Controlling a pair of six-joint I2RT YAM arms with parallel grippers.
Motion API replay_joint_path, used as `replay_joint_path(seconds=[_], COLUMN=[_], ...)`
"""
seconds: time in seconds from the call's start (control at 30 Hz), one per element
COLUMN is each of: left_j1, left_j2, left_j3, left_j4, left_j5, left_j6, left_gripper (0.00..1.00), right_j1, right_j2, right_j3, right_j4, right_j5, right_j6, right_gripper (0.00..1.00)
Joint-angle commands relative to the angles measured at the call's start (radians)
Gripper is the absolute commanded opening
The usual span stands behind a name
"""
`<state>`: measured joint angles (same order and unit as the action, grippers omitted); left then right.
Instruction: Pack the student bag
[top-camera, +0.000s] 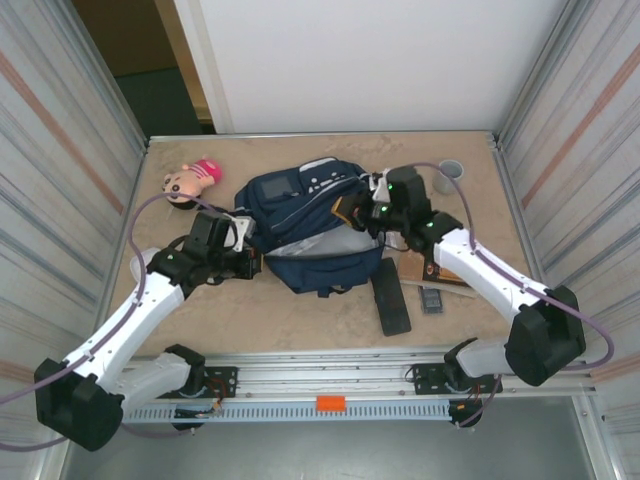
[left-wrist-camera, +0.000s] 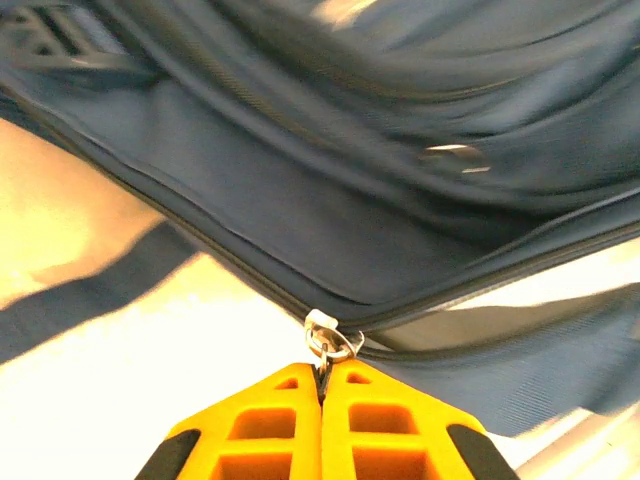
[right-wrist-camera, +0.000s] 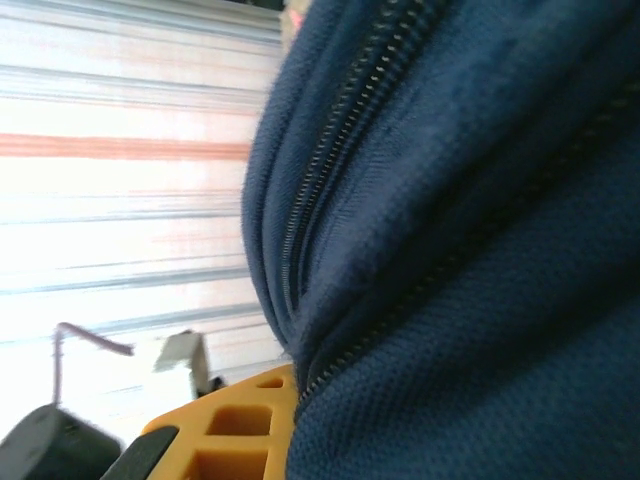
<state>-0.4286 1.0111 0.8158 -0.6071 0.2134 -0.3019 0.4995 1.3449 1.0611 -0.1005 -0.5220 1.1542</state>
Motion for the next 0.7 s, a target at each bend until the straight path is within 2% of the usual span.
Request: replay_joint_path(seconds=[0.0, 0.2, 0.37, 0.5, 0.53, 0.6, 0.67], left_j1=[0.038, 0.110, 0.204, 0.271, 0.281, 0.291, 0.292], left_j2=[-0.011, 0.091, 0.219, 0.278, 0.284, 0.269, 0.224], left_j3=[-0.052, -0.066, -0.037, -0.022, -0.012, 0.008, 0.029], left_j4=[0.018, 0.231, 0.361, 0.432, 0.433, 0.427, 0.398], left_j5=[-0.137, -0.175, -0.164, -0.115, -0.101, -0.033, 0.038], left_j6=[0.034, 0.039, 0.057, 0.072, 0.080, 0.115, 0.141], left_gripper=[0.00, 0.00, 0.00, 0.00, 0.05, 0.27, 0.41], right_j1=[-0.075, -0.092, -0.098, -0.097, -0.097, -0.095, -0.095], right_j2=[-0.045, 0.017, 0.071, 0.104, 0.113, 0.119, 0.121], right_j3=[0.108, 0.254, 0.378, 0.438, 0.444, 0.446, 0.435], right_j4=[-0.058, -0.078, -0.108, -0.115, -0.118, -0.119, -0.111], right_j5=[-0.210, -0.397, -0.482, -0.505, -0.500, -0.478, -0.447], right_j6=[-0.099, -0.112, -0.120, -0.117, -0.115, -0.116, -0.116], right_gripper=[0.00, 0.00, 0.00, 0.00, 0.00, 0.00, 0.00])
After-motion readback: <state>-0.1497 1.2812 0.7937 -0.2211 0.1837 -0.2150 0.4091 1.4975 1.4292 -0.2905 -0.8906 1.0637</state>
